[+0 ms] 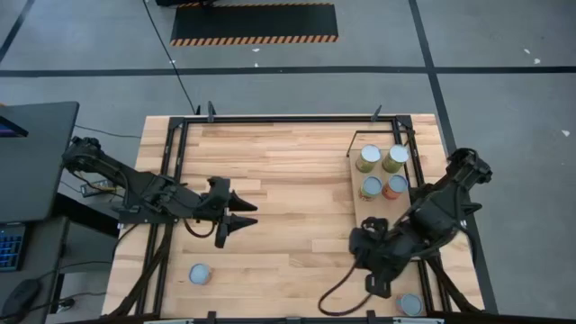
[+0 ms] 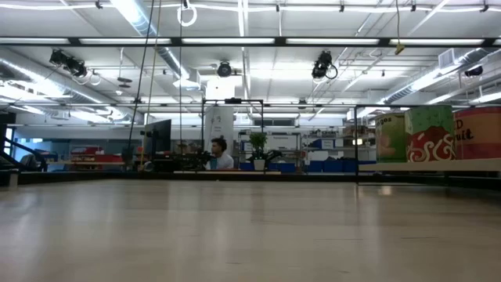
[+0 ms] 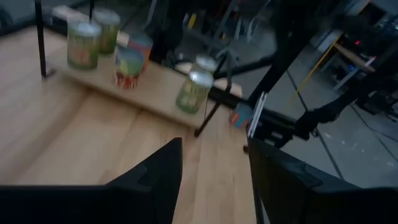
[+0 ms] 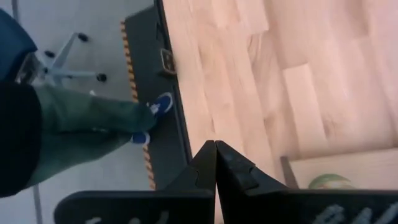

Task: Pick and place cans onto a shelf
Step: Adjust the cans on the shelf

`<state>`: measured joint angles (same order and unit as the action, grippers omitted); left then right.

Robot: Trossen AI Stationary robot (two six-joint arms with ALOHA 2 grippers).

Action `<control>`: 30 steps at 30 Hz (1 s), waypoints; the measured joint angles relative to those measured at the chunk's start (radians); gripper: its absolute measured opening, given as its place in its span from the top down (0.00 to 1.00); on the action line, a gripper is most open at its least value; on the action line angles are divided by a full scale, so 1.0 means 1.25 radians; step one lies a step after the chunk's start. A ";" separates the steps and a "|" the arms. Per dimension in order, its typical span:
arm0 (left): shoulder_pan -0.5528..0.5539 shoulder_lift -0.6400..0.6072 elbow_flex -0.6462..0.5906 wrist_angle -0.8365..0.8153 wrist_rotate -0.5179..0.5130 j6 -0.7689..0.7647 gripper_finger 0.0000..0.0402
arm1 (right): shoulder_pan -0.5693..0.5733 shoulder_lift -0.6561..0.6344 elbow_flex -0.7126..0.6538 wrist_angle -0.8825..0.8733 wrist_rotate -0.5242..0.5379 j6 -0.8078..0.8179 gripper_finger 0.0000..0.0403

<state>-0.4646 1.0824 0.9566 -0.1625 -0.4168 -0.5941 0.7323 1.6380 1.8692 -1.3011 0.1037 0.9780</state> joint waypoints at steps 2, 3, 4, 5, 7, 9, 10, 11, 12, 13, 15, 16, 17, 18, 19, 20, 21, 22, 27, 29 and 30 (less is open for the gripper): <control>-0.015 0.006 -0.001 -0.006 -0.001 -0.032 0.52 | 0.020 -0.009 0.010 0.001 0.030 0.014 0.98; -0.022 0.010 -0.001 -0.001 -0.001 -0.056 0.52 | 0.034 -0.013 0.010 0.003 0.046 0.017 0.98; -0.027 0.013 -0.001 -0.002 -0.001 -0.077 0.52 | 0.049 -0.015 0.010 -0.002 0.061 0.017 0.98; -0.034 0.018 -0.001 -0.003 -0.001 -0.098 0.52 | 0.064 -0.016 0.010 -0.014 0.078 0.019 0.98; -0.045 0.028 -0.001 -0.004 -0.003 -0.135 0.52 | 0.094 -0.022 0.009 -0.071 0.132 0.058 0.99; -0.052 0.034 -0.001 -0.001 -0.013 -0.164 0.52 | 0.115 -0.033 0.009 -0.164 0.197 0.119 0.99; -0.054 0.036 -0.001 -0.002 -0.020 -0.170 0.52 | 0.122 -0.042 0.009 -0.211 0.232 0.153 0.99; -0.055 0.036 -0.001 -0.004 -0.026 -0.176 0.52 | 0.126 -0.054 0.002 -0.225 0.260 0.180 0.99; -0.057 0.039 -0.001 -0.003 -0.032 -0.188 0.52 | 0.124 -0.076 -0.017 -0.209 0.282 0.182 0.99; -0.057 0.042 -0.001 0.004 -0.035 -0.199 0.52 | 0.120 -0.102 -0.044 -0.198 0.301 0.181 0.99; -0.055 0.052 -0.001 0.015 -0.039 -0.212 0.52 | 0.095 -0.148 -0.091 -0.205 0.326 0.205 0.99; -0.057 0.058 -0.001 0.024 -0.043 -0.212 0.52 | 0.078 -0.174 -0.124 -0.217 0.337 0.218 0.99; -0.058 0.067 -0.001 0.044 -0.046 -0.211 0.52 | 0.061 -0.201 -0.164 -0.216 0.345 0.221 0.99; -0.058 0.077 0.000 0.061 -0.047 -0.209 0.52 | 0.043 -0.234 -0.210 -0.206 0.349 0.223 0.99; -0.058 0.089 0.001 0.068 -0.047 -0.205 0.52 | 0.024 -0.268 -0.255 -0.198 0.348 0.229 0.99; -0.058 0.099 0.000 0.067 -0.048 -0.204 0.52 | 0.001 -0.304 -0.300 -0.195 0.343 0.243 0.99; -0.058 0.111 0.000 0.072 -0.049 -0.204 0.52 | -0.024 -0.341 -0.347 -0.201 0.330 0.259 0.99; -0.056 0.123 0.000 0.079 -0.048 -0.208 0.52 | -0.051 -0.379 -0.396 -0.212 0.311 0.277 0.99; -0.051 0.184 0.000 0.115 -0.083 -0.253 0.52 | -0.204 -0.548 -0.624 -0.208 0.217 0.314 0.99; -0.048 0.207 0.000 0.144 -0.084 -0.248 0.52 | -0.272 -0.599 -0.705 -0.187 0.176 0.313 0.99; -0.045 0.217 0.000 0.158 -0.083 -0.246 0.52 | -0.301 -0.621 -0.743 -0.172 0.153 0.307 0.99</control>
<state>-0.5213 1.3534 0.9562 0.0354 -0.5209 -0.9016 0.3561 0.8619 0.9410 -1.5159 0.2951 1.3613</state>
